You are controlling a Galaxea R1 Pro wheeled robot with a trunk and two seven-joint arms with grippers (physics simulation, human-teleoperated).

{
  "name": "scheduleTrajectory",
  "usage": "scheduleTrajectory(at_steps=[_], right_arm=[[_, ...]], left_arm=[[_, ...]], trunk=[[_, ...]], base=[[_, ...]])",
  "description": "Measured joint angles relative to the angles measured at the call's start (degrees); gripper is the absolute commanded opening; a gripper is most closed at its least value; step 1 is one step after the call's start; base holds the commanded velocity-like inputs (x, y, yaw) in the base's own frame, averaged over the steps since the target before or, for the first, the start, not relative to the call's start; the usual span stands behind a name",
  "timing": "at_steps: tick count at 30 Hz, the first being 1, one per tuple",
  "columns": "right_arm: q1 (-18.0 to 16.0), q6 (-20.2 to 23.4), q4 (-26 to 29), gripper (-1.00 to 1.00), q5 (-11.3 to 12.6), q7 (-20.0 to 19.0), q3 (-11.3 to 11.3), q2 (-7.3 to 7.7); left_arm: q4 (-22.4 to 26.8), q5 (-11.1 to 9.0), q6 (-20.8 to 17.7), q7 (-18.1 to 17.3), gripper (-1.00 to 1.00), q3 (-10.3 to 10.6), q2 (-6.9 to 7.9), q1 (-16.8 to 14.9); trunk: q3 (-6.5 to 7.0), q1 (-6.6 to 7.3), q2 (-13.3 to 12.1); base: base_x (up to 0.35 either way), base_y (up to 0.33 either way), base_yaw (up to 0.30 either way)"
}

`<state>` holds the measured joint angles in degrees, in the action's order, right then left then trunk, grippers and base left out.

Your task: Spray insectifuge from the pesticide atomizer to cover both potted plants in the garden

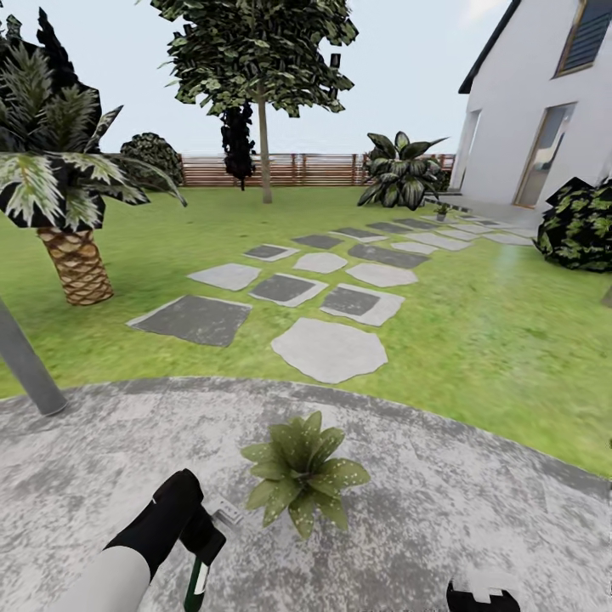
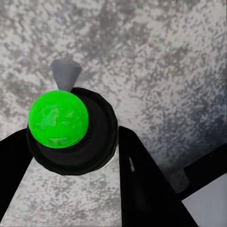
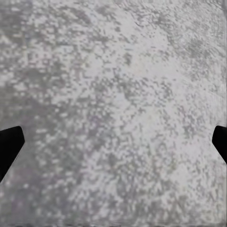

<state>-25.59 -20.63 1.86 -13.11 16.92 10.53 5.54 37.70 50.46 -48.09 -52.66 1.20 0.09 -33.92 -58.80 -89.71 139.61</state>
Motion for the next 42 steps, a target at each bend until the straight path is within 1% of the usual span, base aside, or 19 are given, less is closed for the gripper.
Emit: scheduleTrajectory(at_steps=[4, 15, 23, 29, 33, 34, 37, 38, 40, 42], right_arm=[[-0.02, 0.0, 0.0, 1.0, 0.0, 0.0, 0.0, 0.0], [-0.02, 0.01, 0.0, 1.0, 0.0, 0.0, 0.0, -0.01], [-0.03, 0.04, -0.02, 1.0, 0.0, 0.0, 0.0, -0.09], [-0.02, 0.0, -0.01, 1.0, 0.0, 0.01, 0.0, -0.02], [-0.02, -0.01, 0.04, 1.0, 0.0, 0.04, -0.01, 0.16], [-0.02, 0.02, 0.01, 1.0, -0.01, 0.04, -0.02, 0.09], [-0.02, 0.0, 0.05, 1.0, 0.0, 0.04, -0.01, 0.16], [-0.02, -0.01, 0.07, 1.0, 0.0, 0.04, -0.01, 0.17], [-0.02, -0.01, 0.06, 1.0, 0.0, 0.05, -0.01, 0.18], [-0.03, 0.01, 0.06, 1.0, 0.0, 0.08, -0.01, 0.18]], left_arm=[[0.0, 0.08, 1.04, -0.02, -1.0, -0.12, 0.05, 0.0], [0.0, 0.06, 1.23, -0.01, -1.0, -0.11, 0.0, 0.0], [0.02, 0.09, 1.48, -0.02, -1.0, -0.12, -0.01, 0.01], [-0.01, -0.02, 1.56, 0.0, -1.0, 0.06, -0.07, 0.0], [-0.02, 0.39, 1.75, 0.06, -1.0, 0.53, -1.15, 0.0], [-0.02, 0.21, 1.75, -0.08, -1.0, 0.59, -1.33, -0.04], [-0.04, 0.47, 1.63, -0.62, -1.0, 1.0, -1.37, -0.56], [-0.11, 0.48, 1.5, -1.15, -1.0, 1.46, -1.19, -0.72], [-0.18, 0.98, 1.06, -4.44, -1.0, 2.73, -0.96, -0.95], [-0.07, 3.05, 0.76, -7.44, -1.0, 4.44, -0.95, -1.35]], trunk=[[0.13, -0.01, 0.0], [0.48, 0.0, 0.0], [0.52, 0.02, 0.0], [0.53, 0.03, 0.0], [0.53, 0.0, 0.0], [0.53, 0.0, 0.0], [0.53, 0.0, 0.0], [0.53, 0.0, 0.0], [0.53, 0.0, 0.0], [0.53, 0.0, 0.0]], base=[[-0.086, 0.333, -0.246], [-0.092, 0.324, -0.241], [0.142, 0.318, -0.038], [0.235, 0.238, -0.227], [0.08, 0.058, -0.26], [0.009, 0.007, -0.261], [0.003, 0.002, -0.261], [0.001, 0.0, -0.261], [0.0, 0.0, -0.26], [0.0, 0.0, -0.158]])
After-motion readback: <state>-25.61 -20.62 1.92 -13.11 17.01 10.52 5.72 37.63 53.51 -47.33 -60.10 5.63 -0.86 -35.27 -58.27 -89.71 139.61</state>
